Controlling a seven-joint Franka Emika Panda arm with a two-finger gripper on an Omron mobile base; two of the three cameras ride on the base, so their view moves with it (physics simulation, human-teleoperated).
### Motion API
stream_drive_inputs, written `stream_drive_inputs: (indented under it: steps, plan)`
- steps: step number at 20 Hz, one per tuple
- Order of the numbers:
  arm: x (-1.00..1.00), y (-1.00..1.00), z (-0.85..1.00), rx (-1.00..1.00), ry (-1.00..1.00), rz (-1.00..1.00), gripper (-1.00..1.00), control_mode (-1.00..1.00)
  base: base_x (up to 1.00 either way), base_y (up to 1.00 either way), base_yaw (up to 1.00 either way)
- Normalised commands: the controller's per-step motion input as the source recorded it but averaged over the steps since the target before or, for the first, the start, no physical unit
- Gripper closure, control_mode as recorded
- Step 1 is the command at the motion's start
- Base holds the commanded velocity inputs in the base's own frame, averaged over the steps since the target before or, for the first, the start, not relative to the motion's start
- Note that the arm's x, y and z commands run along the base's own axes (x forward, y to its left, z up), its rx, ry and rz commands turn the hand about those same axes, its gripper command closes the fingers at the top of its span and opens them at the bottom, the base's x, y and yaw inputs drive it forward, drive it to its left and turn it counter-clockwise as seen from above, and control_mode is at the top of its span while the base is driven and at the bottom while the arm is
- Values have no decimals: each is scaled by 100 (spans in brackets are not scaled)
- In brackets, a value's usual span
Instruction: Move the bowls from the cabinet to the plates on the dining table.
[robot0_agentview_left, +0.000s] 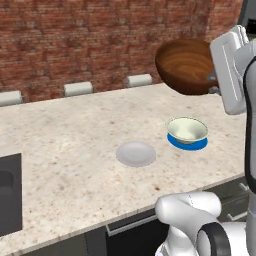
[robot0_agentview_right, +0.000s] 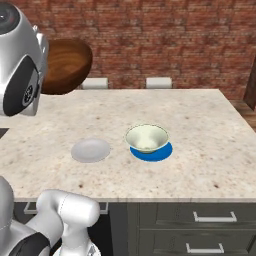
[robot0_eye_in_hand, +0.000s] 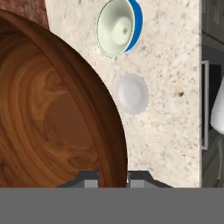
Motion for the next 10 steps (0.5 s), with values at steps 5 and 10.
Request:
stream_drive_inputs:
  steps: [5,10]
  plan:
    - [23,4,-5,-9,22,0,100,-100,0,0,0]
    - [28,5,-16,1,11,2,100,-100,0,0,0]
